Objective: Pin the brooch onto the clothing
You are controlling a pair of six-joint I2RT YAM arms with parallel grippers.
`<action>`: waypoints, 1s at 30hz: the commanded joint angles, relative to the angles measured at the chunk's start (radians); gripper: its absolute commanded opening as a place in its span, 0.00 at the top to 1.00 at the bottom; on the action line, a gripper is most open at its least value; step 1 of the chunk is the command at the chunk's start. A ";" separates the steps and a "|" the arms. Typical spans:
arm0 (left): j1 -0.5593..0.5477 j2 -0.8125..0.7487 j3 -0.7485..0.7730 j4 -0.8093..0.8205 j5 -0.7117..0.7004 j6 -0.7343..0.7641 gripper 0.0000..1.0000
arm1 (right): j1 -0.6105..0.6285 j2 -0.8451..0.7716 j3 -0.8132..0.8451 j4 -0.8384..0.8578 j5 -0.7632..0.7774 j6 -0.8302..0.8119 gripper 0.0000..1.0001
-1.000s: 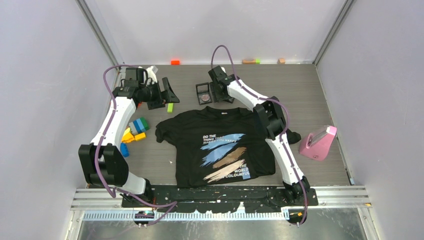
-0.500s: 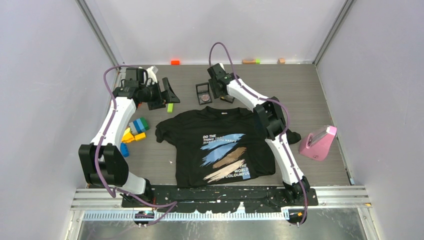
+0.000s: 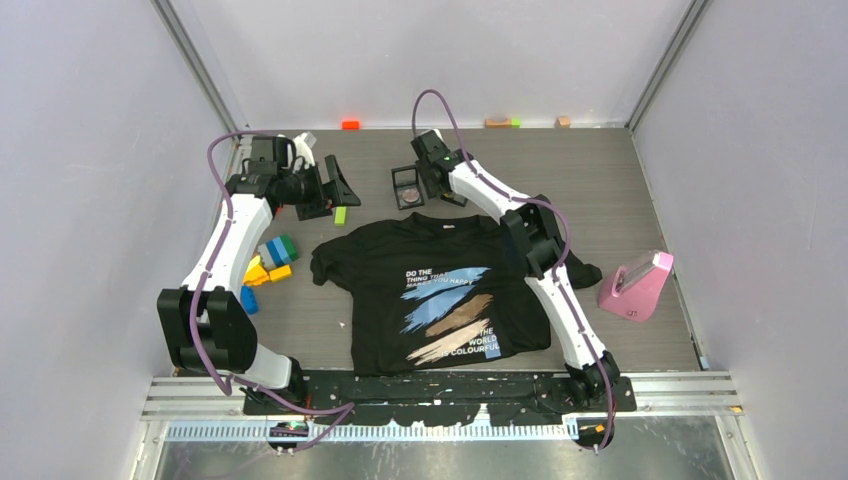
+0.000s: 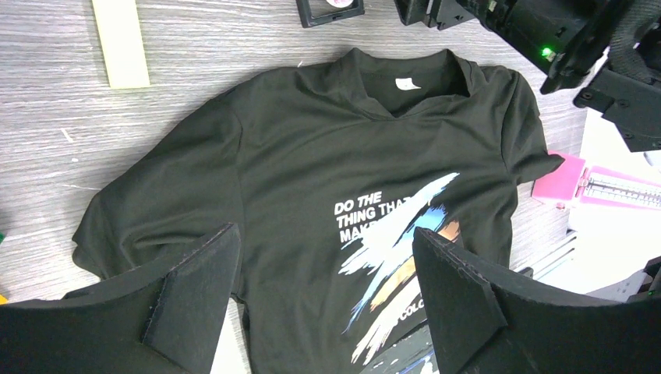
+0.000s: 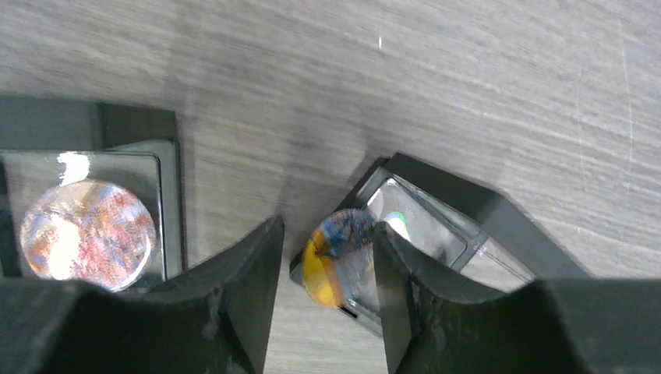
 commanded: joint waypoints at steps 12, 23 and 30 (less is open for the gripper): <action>0.005 -0.002 -0.002 0.034 0.024 0.002 0.16 | 0.019 -0.039 -0.036 0.055 0.079 0.035 0.73; 0.004 0.002 -0.007 0.036 0.038 0.000 0.15 | 0.024 -0.201 -0.142 0.151 0.105 0.075 0.84; 0.000 -0.001 -0.017 0.053 0.060 0.000 0.16 | 0.024 -0.275 -0.218 0.180 0.096 0.095 0.90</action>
